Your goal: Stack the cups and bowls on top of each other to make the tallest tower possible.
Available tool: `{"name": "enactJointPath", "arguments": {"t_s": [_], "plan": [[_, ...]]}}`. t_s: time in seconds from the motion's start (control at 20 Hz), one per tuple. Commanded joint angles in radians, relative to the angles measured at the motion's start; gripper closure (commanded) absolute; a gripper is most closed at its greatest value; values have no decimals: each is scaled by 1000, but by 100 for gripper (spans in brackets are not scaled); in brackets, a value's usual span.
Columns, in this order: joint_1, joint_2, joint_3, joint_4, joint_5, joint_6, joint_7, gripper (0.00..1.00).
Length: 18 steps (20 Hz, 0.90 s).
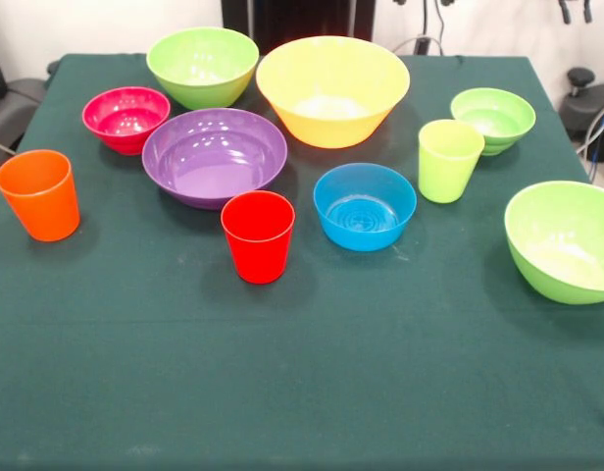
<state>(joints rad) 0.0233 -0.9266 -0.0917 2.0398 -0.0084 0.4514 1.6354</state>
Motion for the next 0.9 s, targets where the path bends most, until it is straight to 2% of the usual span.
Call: {"name": "enactJointPath", "arguments": {"t_s": [0.05,0.9], "plan": [[-13,66,36,-29,-32,-112,146,0],[-17,98,41,-23,-38,-167,120,0]]}}
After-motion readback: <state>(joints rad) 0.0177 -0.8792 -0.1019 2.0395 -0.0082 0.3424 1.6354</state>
